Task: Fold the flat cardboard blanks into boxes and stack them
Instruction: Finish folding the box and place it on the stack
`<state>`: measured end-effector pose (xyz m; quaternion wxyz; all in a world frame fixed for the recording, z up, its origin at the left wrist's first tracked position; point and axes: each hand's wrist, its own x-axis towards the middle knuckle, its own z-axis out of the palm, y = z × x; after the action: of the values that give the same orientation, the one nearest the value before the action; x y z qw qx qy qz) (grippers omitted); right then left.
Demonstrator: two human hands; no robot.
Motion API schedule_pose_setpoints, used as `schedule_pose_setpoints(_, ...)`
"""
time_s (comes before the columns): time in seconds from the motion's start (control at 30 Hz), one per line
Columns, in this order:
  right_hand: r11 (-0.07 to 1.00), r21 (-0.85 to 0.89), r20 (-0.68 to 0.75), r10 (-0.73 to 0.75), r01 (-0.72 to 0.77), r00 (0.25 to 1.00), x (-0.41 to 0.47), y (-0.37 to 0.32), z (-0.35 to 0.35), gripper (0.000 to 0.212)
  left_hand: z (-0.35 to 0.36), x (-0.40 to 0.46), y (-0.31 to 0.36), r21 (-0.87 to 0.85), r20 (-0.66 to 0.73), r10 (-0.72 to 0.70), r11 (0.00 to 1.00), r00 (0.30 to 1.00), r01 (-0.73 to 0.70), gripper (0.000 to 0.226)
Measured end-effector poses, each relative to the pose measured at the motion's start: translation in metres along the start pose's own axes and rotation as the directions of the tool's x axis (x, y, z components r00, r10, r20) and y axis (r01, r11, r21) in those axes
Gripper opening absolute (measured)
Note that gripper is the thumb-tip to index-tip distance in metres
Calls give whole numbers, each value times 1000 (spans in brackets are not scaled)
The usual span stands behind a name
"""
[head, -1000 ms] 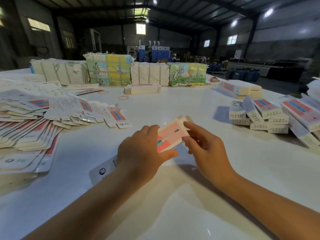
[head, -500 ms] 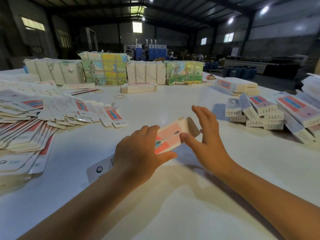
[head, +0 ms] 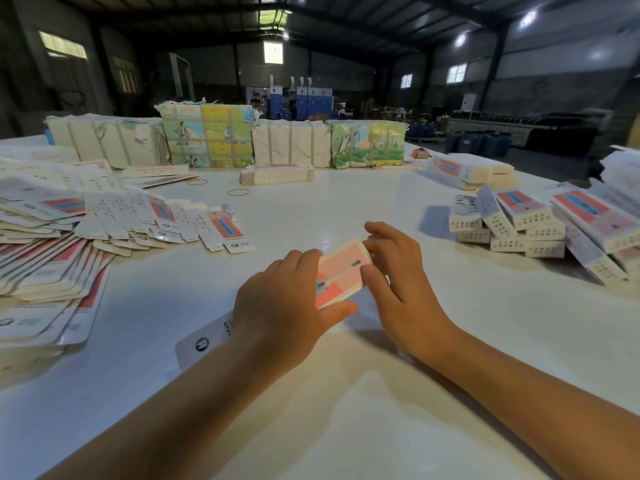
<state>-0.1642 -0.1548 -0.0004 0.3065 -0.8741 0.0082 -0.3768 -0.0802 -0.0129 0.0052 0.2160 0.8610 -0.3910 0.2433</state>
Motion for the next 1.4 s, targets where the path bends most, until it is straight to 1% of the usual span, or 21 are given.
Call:
schedule_pose_setpoints(0.07, 999, 42, -32, 17, -16, 999, 3, 0, -1, 27, -1, 0, 0, -11, -6, -5, 1000, 1000, 5, 72)
schedule_pose_setpoints(0.13, 958, 250, -108, 170, -139, 979, 8, 2, -2, 49, -3, 0, 0, -25, 10, -12, 1000, 1000, 13, 70)
schedule_pose_setpoints(0.2, 735, 580, 24, 416, -352, 909, 13, 5, -5, 72, -4, 0, 2, -25, 35, -15, 1000, 999, 16, 72)
schedule_pose_setpoints(0.27, 404, 758, 322, 452, -513, 832, 16, 8, -6, 59, -4, 1, 3, 18, 61, 0, 1000, 998, -2, 80)
schedule_pose_setpoints(0.3, 342, 755, 394, 445, -559, 804, 15, 8, -5, 46, -4, 1, 4, 47, 75, 11, 999, 997, -14, 85)
schedule_pose_setpoints(0.33, 369, 733, 392, 457, -571, 799, 14, 7, -3, 32, -3, -1, 4, 70, 91, 18, 997, 996, -25, 84)
schedule_pose_setpoints(0.37, 470, 697, 325, 466, -542, 823, 12, 5, -1, 19, -2, -1, 5, 75, 88, 26, 997, 996, -33, 79)
schedule_pose_setpoints(0.4, 645, 599, 221, 436, -475, 872, 9, 4, 1, 10, -1, -1, 6, 74, 72, 37, 996, 997, -43, 72)
schedule_pose_setpoints(0.43, 836, 401, 122, 356, -374, 926, 7, 4, 3, 9, 0, -1, 7, 76, 35, 53, 996, 998, -56, 69)
schedule_pose_setpoints(0.47, 958, 135, 73, 246, -254, 966, 4, 5, 4, 11, 1, -2, 7, 94, 1, 66, 993, 998, -66, 67)
schedule_pose_setpoints(0.5, 986, -87, 71, 147, -140, 987, 2, 6, 4, 12, 1, -2, 9, 114, -18, 76, 991, 997, -74, 66)
schedule_pose_setpoints(0.53, 979, -190, 87, 94, -76, 992, 1, 5, 4, 11, 1, -2, 10, 138, -24, 84, 987, 996, -80, 65)
schedule_pose_setpoints(0.6, 983, -168, 109, 99, -80, 989, 0, 5, 5, 17, -1, -2, 10, 185, 0, 93, 979, 996, -91, 67)
schedule_pose_setpoints(0.67, 942, 207, 113, 247, -266, 962, 2, 1, 6, 30, -6, -1, 10, 198, 22, 99, 975, 995, -101, 67)
schedule_pose_setpoints(0.7, 843, 404, 145, 323, -354, 935, 5, 0, 6, 35, -7, 0, 9, 199, 15, 101, 975, 995, -102, 65)
schedule_pose_setpoints(0.73, 742, 532, 179, 372, -408, 911, 7, -1, 5, 38, -6, 0, 7, 192, -7, 103, 976, 995, -100, 64)
schedule_pose_setpoints(0.8, 670, 599, 204, 402, -438, 893, 10, 2, 3, 38, -4, 1, 6, 174, -22, 119, 978, 993, -113, 63)
schedule_pose_setpoints(0.97, 689, 612, 158, 375, -388, 914, 11, 7, 0, 44, -7, 1, 6, 170, -52, 122, 979, 991, -111, 63)
schedule_pose_setpoints(1.1, 767, 542, 129, 326, -342, 936, 9, 6, 1, 49, -5, 0, 5, 184, -64, 139, 975, 988, -126, 63)
schedule_pose_setpoints(1.23, 894, 339, 72, 287, -294, 955, 7, 6, -1, 41, -2, -1, 2, 215, -98, 178, 964, 979, -154, 63)
schedule_pose_setpoints(1.4, 969, 144, 66, 193, -200, 979, 1, 2, -5, 29, 0, -2, 3, 247, -129, 191, 957, 973, -155, 63)
